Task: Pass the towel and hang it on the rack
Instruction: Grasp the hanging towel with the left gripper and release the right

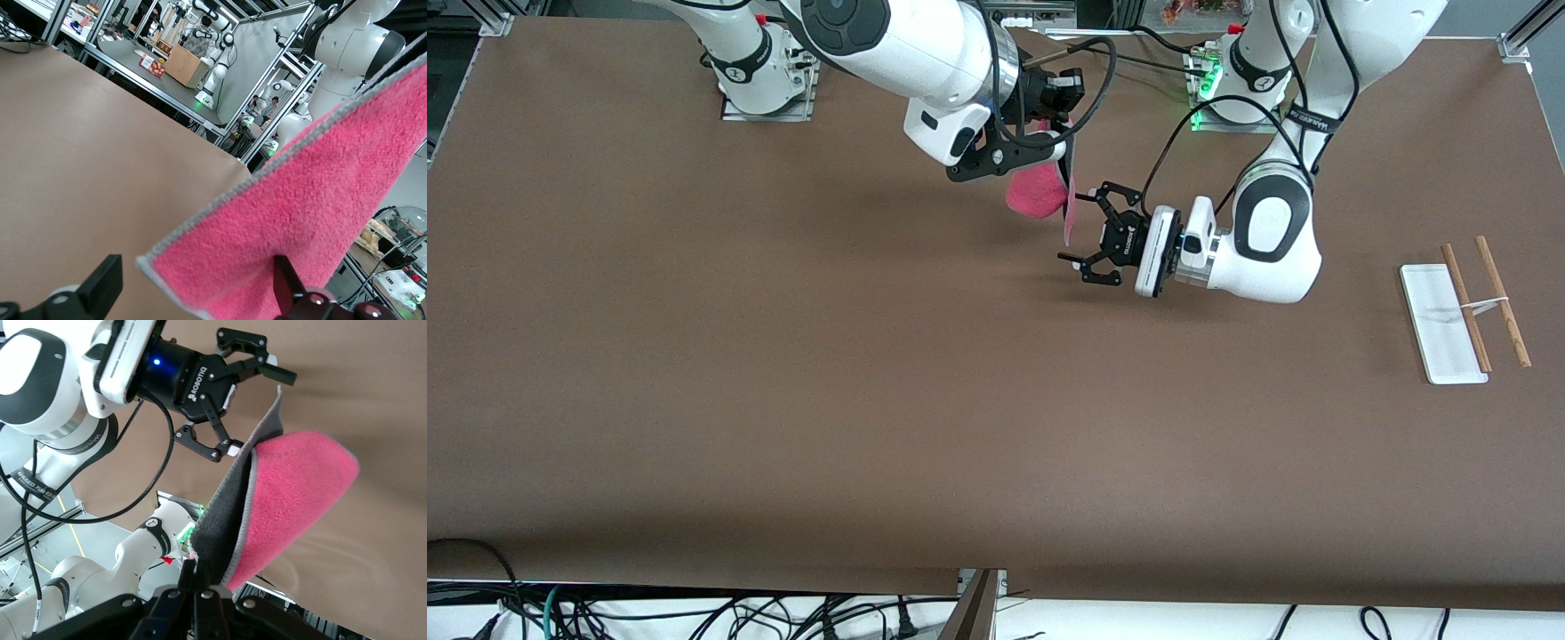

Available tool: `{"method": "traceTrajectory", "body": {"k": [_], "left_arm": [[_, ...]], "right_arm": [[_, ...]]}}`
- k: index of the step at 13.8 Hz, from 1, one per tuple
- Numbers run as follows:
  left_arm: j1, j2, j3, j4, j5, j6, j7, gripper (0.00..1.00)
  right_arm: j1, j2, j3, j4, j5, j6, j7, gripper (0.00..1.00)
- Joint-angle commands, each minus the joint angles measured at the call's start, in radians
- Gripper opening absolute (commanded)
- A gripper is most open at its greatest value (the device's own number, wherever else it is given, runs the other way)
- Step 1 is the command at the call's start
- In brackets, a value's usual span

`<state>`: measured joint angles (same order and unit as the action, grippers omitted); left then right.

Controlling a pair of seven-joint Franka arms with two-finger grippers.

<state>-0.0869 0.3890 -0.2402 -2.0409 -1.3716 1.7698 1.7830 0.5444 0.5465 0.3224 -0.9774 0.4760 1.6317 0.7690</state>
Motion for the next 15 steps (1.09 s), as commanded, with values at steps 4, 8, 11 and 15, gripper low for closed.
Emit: {"method": "traceTrajectory", "body": {"k": [4, 8, 11, 15], "left_arm": [[-0.002, 0.039, -0.004, -0.002, -0.075, -0.030, 0.150, 0.02], [0.001, 0.034, -0.004, -0.004, -0.077, -0.033, 0.150, 0.00], [0.004, 0.033, -0.004, -0.004, -0.077, -0.035, 0.150, 0.00], [0.006, 0.028, -0.004, 0.001, -0.077, -0.035, 0.147, 0.00]], "right_arm": [[0.003, -0.008, -0.002, 0.008, 0.006, 0.000, 0.035, 0.00], [0.003, -0.008, -0.002, 0.008, 0.006, 0.000, 0.035, 0.00], [0.002, -0.008, -0.008, 0.008, 0.004, 0.000, 0.035, 0.00], [-0.011, -0.008, -0.013, 0.008, 0.004, -0.001, 0.024, 0.57]]}}
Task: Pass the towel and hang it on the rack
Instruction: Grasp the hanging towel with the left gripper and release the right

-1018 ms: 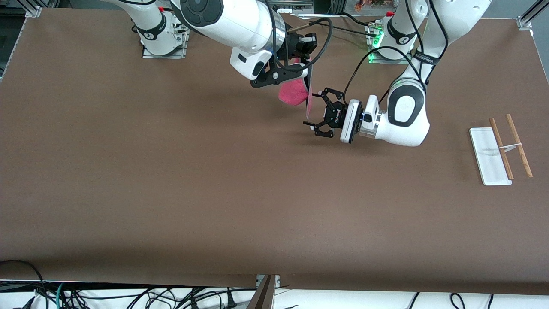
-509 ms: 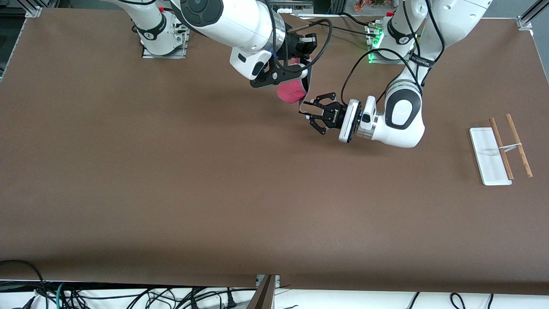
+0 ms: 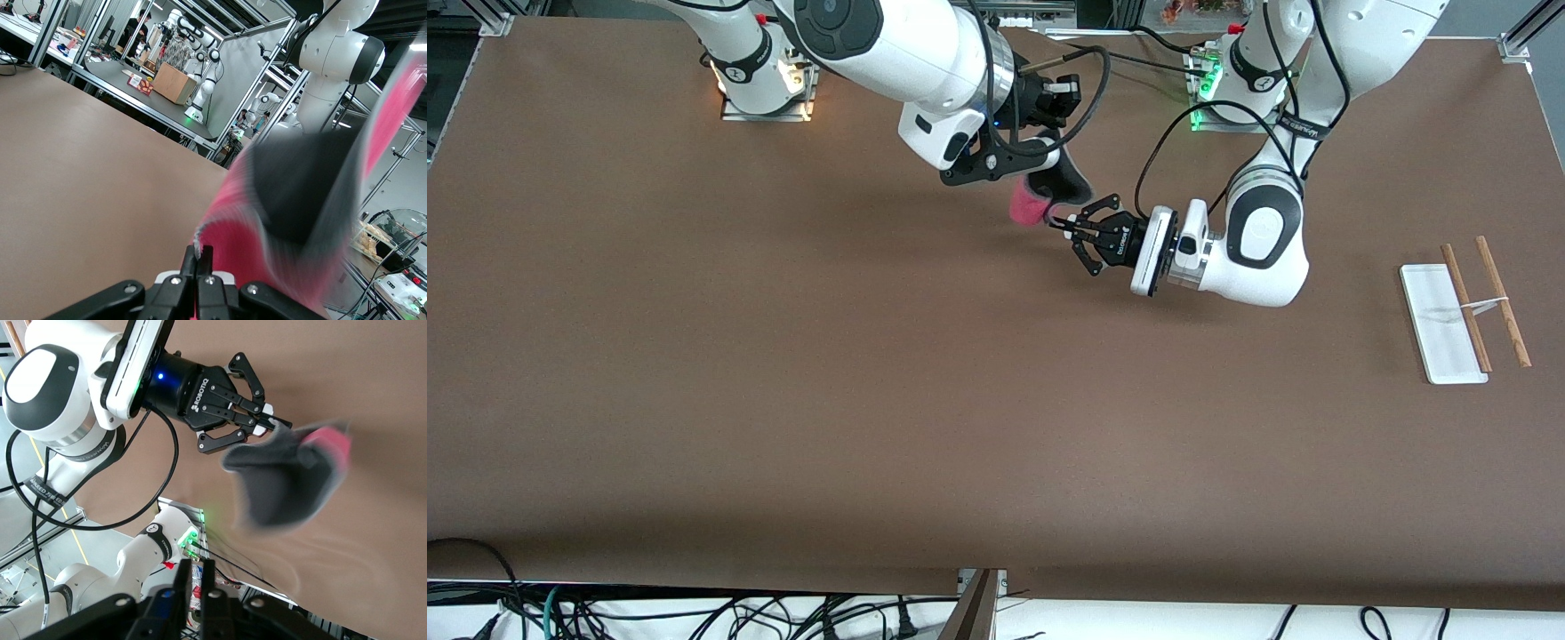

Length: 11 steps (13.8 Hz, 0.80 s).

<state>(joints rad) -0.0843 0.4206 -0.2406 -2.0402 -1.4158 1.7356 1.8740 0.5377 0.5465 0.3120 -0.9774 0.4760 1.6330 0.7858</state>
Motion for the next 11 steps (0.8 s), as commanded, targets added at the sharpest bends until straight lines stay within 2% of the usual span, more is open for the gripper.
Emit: {"method": "traceTrajectory", "body": {"k": [1, 2, 5, 7, 9, 11], "left_arm": [[0.005, -0.011, -0.003, 0.002, -0.029, -0.001, 0.053, 0.00], [0.005, -0.025, -0.002, 0.006, -0.022, 0.001, 0.044, 0.00], [0.006, -0.063, 0.010, 0.028, 0.007, 0.001, -0.036, 0.00], [0.043, -0.083, 0.011, 0.101, 0.154, -0.002, -0.155, 0.00], [0.086, -0.088, 0.007, 0.214, 0.344, -0.069, -0.307, 0.00], [0.122, -0.079, 0.010, 0.303, 0.460, -0.152, -0.401, 0.00]], "right_arm": [[-0.008, -0.008, -0.002, 0.008, 0.003, -0.002, 0.007, 0.66], [-0.012, -0.008, -0.002, 0.008, 0.003, -0.002, 0.007, 1.00], [-0.038, -0.023, -0.011, 0.006, 0.003, -0.015, 0.007, 1.00], [-0.082, -0.058, -0.030, 0.005, -0.019, -0.019, 0.006, 1.00], [-0.113, -0.085, -0.065, 0.003, -0.071, -0.094, -0.031, 1.00], [-0.124, -0.099, -0.152, 0.000, -0.109, -0.192, -0.121, 1.00]]}}
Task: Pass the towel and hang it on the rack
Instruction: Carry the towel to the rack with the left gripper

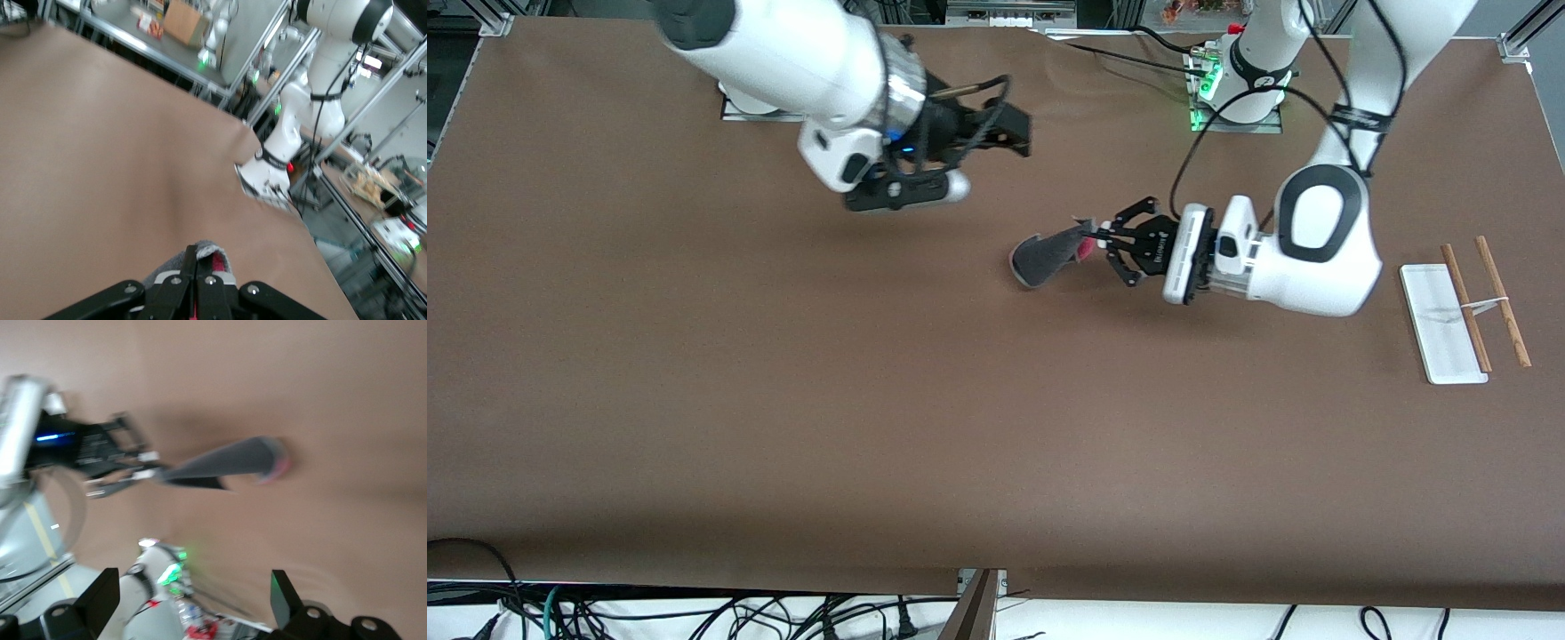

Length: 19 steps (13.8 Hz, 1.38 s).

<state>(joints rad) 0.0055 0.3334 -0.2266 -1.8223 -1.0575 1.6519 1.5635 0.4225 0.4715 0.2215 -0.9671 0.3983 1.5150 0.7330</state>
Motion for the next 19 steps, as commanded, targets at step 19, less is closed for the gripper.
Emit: {"method": "traceTrajectory", "body": {"k": [19], "left_arm": [[0.620, 0.194, 0.147, 0.554, 1.082, -0.209, -0.102, 0.00]], "right_arm": [[-0.247, -0.438, -0.254, -0.518, -0.391, -0.148, -0.628, 1.00]]}}
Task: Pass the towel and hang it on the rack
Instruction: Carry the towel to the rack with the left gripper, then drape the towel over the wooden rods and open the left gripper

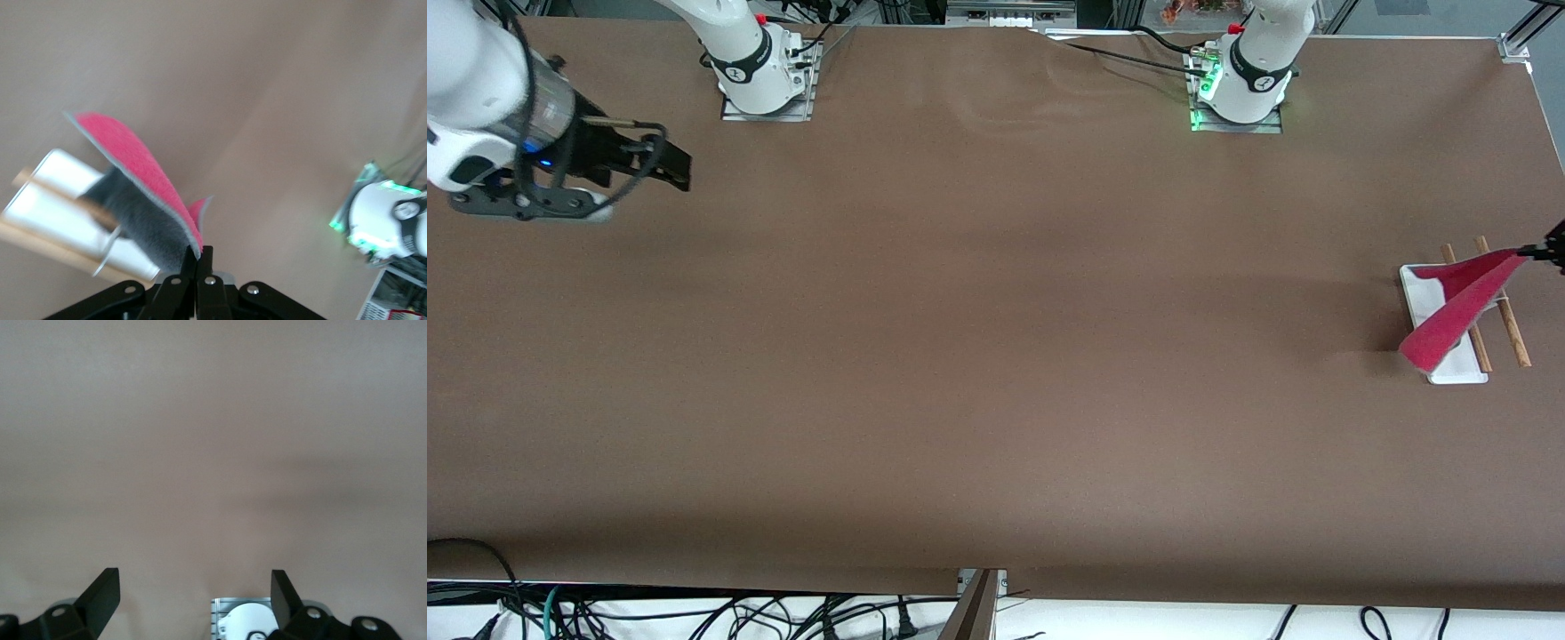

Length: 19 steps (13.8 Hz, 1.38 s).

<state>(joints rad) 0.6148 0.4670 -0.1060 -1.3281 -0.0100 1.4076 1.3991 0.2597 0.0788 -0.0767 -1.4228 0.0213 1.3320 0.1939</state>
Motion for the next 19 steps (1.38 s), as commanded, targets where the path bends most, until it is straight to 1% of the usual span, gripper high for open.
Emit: {"method": "traceTrajectory", "body": {"k": [1, 2, 4, 5, 7, 9, 10, 17, 19], "left_arm": [[0.019, 0.076, 0.051, 0.060, 0.036, 0.063, 0.090, 0.00], [0.019, 0.088, 0.075, 0.061, 0.036, 0.088, 0.104, 0.00], [0.019, 0.097, 0.121, 0.061, 0.038, 0.137, 0.129, 0.00], [0.019, 0.114, 0.144, 0.061, 0.036, 0.175, 0.142, 0.00], [0.022, 0.145, 0.176, 0.061, 0.035, 0.264, 0.190, 0.00], [0.046, 0.180, 0.180, 0.061, 0.031, 0.336, 0.196, 0.00], [0.048, 0.199, 0.180, 0.061, 0.030, 0.352, 0.195, 0.00], [0.056, 0.274, 0.180, 0.060, 0.024, 0.462, 0.187, 0.00], [0.060, 0.298, 0.180, 0.060, 0.018, 0.475, 0.181, 0.00]], "right_arm": [[-0.135, -0.050, 0.073, -0.076, -0.015, 0.051, -0.132, 1.00], [-0.169, -0.060, 0.086, -0.103, -0.018, 0.074, -0.151, 1.00], [-0.186, -0.097, 0.095, -0.177, -0.040, 0.131, -0.152, 1.00], [-0.203, -0.103, 0.110, -0.191, -0.043, 0.147, -0.152, 1.00], [-0.208, -0.094, 0.121, -0.183, -0.061, 0.150, -0.143, 1.00], [-0.208, -0.079, 0.143, -0.159, -0.063, 0.150, -0.152, 1.00], [-0.208, -0.070, 0.152, -0.144, -0.066, 0.151, -0.154, 1.00], [-0.201, -0.071, 0.155, -0.137, -0.061, 0.151, -0.154, 1.00], [-0.201, -0.068, 0.155, -0.137, -0.057, 0.159, -0.152, 1.00]]}}
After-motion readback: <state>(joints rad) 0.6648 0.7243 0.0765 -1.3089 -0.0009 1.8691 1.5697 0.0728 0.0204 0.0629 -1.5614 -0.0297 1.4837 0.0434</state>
